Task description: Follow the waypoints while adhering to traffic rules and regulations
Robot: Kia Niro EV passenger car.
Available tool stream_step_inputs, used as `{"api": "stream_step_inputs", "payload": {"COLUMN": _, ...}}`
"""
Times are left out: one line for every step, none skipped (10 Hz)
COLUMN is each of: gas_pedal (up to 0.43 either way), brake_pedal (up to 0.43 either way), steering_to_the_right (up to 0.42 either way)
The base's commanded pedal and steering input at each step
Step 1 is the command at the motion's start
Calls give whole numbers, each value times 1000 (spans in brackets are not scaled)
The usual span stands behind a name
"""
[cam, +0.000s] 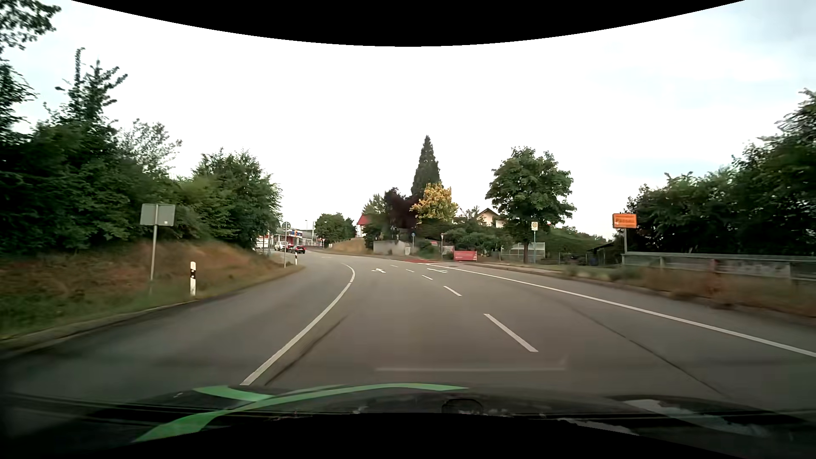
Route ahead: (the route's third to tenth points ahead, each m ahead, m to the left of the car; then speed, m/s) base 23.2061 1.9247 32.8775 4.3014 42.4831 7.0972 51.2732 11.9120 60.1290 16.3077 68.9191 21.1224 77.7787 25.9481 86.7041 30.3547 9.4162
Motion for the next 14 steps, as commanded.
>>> {"api": "stream_step_inputs", "payload": {"gas_pedal": 98, "brake_pedal": 0, "steering_to_the_right": -38}}
{"api": "stream_step_inputs", "payload": {"gas_pedal": 87, "brake_pedal": 0, "steering_to_the_right": -37}}
{"api": "stream_step_inputs", "payload": {"gas_pedal": 79, "brake_pedal": 0, "steering_to_the_right": -37}}
{"api": "stream_step_inputs", "payload": {"gas_pedal": 79, "brake_pedal": 0, "steering_to_the_right": -37}}
{"api": "stream_step_inputs", "payload": {"gas_pedal": 79, "brake_pedal": 0, "steering_to_the_right": -37}}
{"api": "stream_step_inputs", "payload": {"gas_pedal": 79, "brake_pedal": 0, "steering_to_the_right": -37}}
{"api": "stream_step_inputs", "payload": {"gas_pedal": 79, "brake_pedal": 0, "steering_to_the_right": -37}}
{"api": "stream_step_inputs", "payload": {"gas_pedal": 79, "brake_pedal": 0, "steering_to_the_right": -38}}
{"api": "stream_step_inputs", "payload": {"gas_pedal": 79, "brake_pedal": 0, "steering_to_the_right": -42}}
{"api": "stream_step_inputs", "payload": {"gas_pedal": 79, "brake_pedal": 0, "steering_to_the_right": -48}}
{"api": "stream_step_inputs", "payload": {"gas_pedal": 79, "brake_pedal": 0, "steering_to_the_right": -51}}
{"api": "stream_step_inputs", "payload": {"gas_pedal": 79, "brake_pedal": 0, "steering_to_the_right": -52}}
{"api": "stream_step_inputs", "payload": {"gas_pedal": 79, "brake_pedal": 0, "steering_to_the_right": -53}}
{"api": "stream_step_inputs", "payload": {"gas_pedal": 79, "brake_pedal": 0, "steering_to_the_right": -53}}
